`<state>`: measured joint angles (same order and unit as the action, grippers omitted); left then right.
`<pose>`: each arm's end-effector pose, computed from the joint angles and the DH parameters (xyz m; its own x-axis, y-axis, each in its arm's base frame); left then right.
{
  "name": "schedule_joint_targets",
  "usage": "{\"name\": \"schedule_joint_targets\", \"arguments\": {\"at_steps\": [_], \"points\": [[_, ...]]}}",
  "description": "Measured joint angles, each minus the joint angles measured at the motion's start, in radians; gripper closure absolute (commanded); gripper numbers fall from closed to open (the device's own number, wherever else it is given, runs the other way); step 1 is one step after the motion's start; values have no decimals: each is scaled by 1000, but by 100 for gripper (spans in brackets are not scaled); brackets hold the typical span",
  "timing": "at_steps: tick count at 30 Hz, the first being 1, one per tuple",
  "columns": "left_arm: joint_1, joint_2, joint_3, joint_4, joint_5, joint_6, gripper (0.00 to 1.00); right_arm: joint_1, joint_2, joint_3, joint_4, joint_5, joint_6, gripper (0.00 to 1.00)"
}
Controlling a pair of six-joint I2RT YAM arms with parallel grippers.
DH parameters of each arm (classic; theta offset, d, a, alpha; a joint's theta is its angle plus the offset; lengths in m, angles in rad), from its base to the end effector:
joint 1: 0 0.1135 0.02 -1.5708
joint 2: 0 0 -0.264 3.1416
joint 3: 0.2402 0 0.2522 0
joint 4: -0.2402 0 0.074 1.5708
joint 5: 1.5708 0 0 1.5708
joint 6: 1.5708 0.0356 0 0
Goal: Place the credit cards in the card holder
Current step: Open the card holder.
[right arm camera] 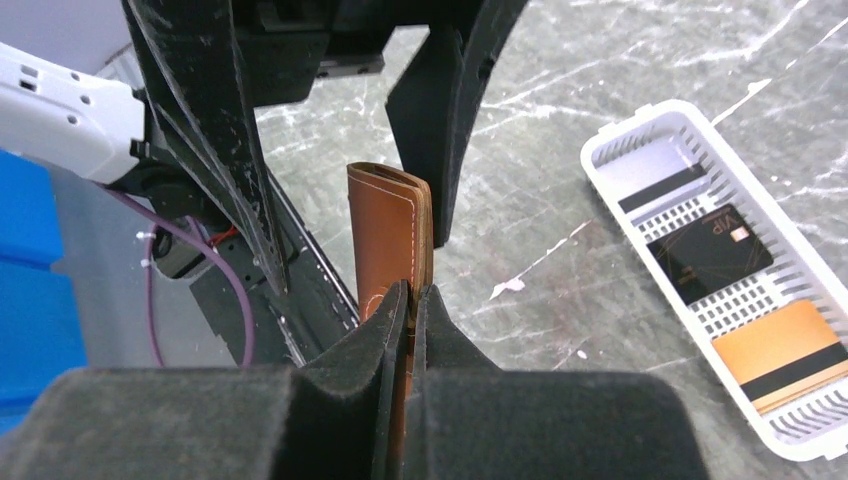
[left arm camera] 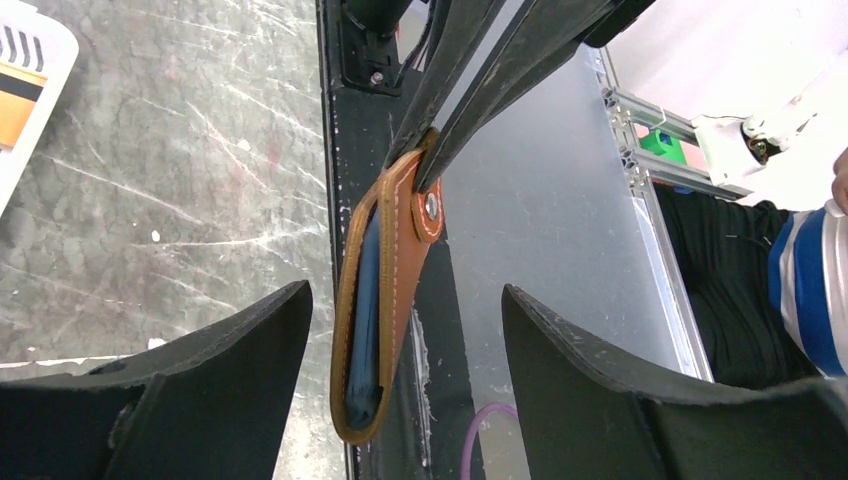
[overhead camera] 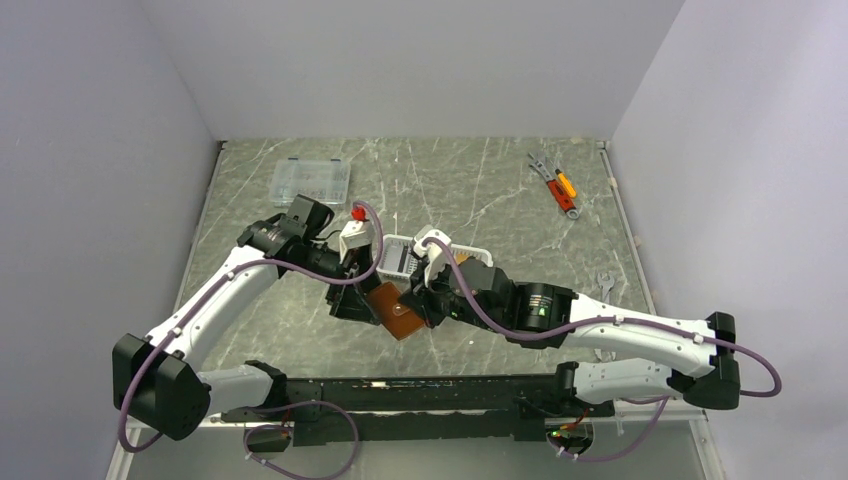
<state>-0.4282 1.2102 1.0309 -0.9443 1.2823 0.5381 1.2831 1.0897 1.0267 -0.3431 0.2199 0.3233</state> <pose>0.1814 -0.1203 0.3000 -0.4505 0.3659 -0.8143 0.8457 -0.1175 -0.5206 0.0772 0.2337 0.3490 -0.3855 -0.2101 -0.8984 -0.7978 0.5651 0.2102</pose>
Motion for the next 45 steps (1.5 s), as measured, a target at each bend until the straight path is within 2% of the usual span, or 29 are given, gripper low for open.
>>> {"name": "schedule_joint_targets", "arguments": {"at_steps": [3, 6, 9, 10, 11, 12, 17, 18, 20, 23, 26, 33, 45], "points": [[0, 0, 0, -6, 16, 0, 20, 13, 3, 24, 9, 28, -22, 100], [0, 0, 0, -7, 29, -1, 30, 20, 6, 37, 24, 46, -41, 100], [2, -1, 0, -2, 40, -14, 56, 23, 12, 41, 39, 63, -53, 100], [5, -2, 0, 1, 44, -22, 70, 23, 14, 41, 39, 67, -55, 100], [9, -2, 0, 4, 48, -24, 94, 23, 16, 41, 40, 68, -55, 100], [14, -2, 0, 4, 50, -26, 100, 24, 17, 40, 46, 67, -54, 100], [42, -2, 14, -7, 65, -28, 100, 27, 18, 38, 84, 85, -50, 100], [44, -2, 17, -10, 65, -27, 100, 27, 18, 37, 89, 89, -47, 96], [47, -1, 27, -25, 62, -27, 100, 27, 18, 36, 95, 98, -37, 82], [48, 12, 64, -61, 47, -27, 100, 28, 17, 36, 105, 136, -12, 56], [51, 16, 103, -67, 13, -68, 100, 28, 17, 37, 92, 195, 12, 46], [61, -35, 101, 11, -128, -251, 100, 31, 44, 81, 12, 306, 69, 39], [74, -71, 55, 121, -212, -409, 100, 165, 164, 174, -80, 549, 153, 42]]}}
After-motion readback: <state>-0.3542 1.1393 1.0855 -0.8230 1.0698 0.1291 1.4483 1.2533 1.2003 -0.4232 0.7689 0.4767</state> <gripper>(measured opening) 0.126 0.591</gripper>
